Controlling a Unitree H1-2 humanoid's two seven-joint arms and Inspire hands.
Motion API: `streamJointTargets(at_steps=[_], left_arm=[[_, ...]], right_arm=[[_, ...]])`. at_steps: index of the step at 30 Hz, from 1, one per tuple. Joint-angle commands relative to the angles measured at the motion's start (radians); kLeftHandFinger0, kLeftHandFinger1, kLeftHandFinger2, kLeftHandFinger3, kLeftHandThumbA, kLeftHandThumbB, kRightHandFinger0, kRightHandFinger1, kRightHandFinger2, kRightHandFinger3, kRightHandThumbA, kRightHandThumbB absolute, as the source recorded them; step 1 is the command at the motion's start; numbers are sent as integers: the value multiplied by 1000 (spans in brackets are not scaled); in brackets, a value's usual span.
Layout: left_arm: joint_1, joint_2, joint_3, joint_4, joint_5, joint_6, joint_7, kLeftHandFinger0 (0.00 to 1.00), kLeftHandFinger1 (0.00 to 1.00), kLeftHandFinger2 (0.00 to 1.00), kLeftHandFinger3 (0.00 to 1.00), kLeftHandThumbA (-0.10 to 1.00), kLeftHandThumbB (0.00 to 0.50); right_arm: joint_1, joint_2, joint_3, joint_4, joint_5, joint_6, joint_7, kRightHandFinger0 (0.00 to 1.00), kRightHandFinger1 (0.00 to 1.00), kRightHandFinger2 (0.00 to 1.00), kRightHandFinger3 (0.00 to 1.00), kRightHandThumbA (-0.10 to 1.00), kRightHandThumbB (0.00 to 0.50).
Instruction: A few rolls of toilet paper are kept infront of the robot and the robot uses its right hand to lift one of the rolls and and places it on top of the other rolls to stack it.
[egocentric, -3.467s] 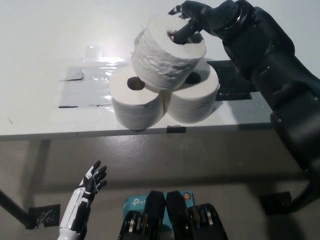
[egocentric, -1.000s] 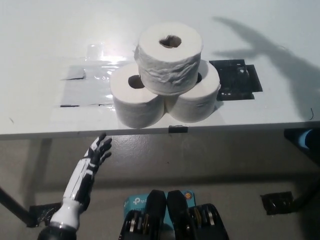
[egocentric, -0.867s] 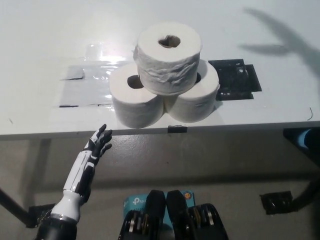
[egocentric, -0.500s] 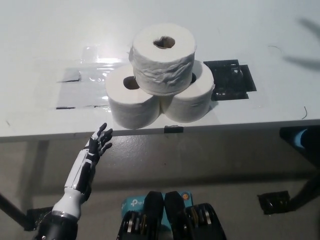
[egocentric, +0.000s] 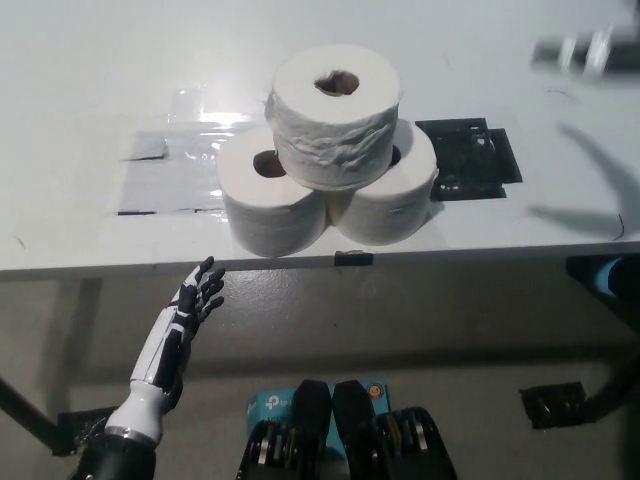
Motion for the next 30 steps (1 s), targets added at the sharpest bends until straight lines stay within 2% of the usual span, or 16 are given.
streamJointTargets(at_steps=[1, 4, 8, 16, 22, 24, 25, 28, 30], left_arm=[[15, 28, 41, -42, -55, -63, -21, 1000, 1000, 1000, 1000, 1000, 227], [47, 34, 39, -44, -51, -70, -25, 1000, 1000, 1000, 1000, 1000, 231], [94, 39, 37, -59, -50, -71, -30, 1000, 1000, 1000, 1000, 1000, 217], [158, 40, 34, -68, -56, -83, -40, 1000, 1000, 1000, 1000, 1000, 165], [143, 39, 41, -77, -61, -81, -44, 1000, 1000, 1000, 1000, 1000, 108], [136, 35, 43, -74, -67, -86, -43, 1000, 1000, 1000, 1000, 1000, 128], [132, 33, 43, -75, -70, -86, -42, 1000, 1000, 1000, 1000, 1000, 131], [119, 33, 41, -78, -67, -79, -40, 1000, 1000, 1000, 1000, 1000, 137], [108, 32, 40, -80, -69, -78, -40, 1000, 1000, 1000, 1000, 1000, 140]], right_arm=[[492, 246, 15, -756, 340, -92, -145, 1000, 1000, 1000, 1000, 1000, 312], [570, 293, 50, -744, 291, -94, -131, 1000, 1000, 1000, 1000, 1000, 338], [647, 332, 82, -709, 261, -111, -110, 1000, 1000, 1000, 1000, 1000, 343], [738, 346, 130, -572, 210, -151, -94, 1000, 1000, 1000, 1000, 1000, 368], [683, 337, 163, -392, 152, -235, -136, 1000, 1000, 1000, 1000, 1000, 275], [664, 334, 176, -340, 117, -261, -157, 1000, 1000, 1000, 1000, 1000, 227], [659, 330, 181, -327, 107, -268, -164, 1000, 1000, 1000, 1000, 1000, 224], [621, 319, 196, -219, 88, -324, -184, 1000, 1000, 1000, 1000, 1000, 155], [603, 314, 198, -172, 89, -335, -197, 1000, 1000, 1000, 1000, 1000, 148]])
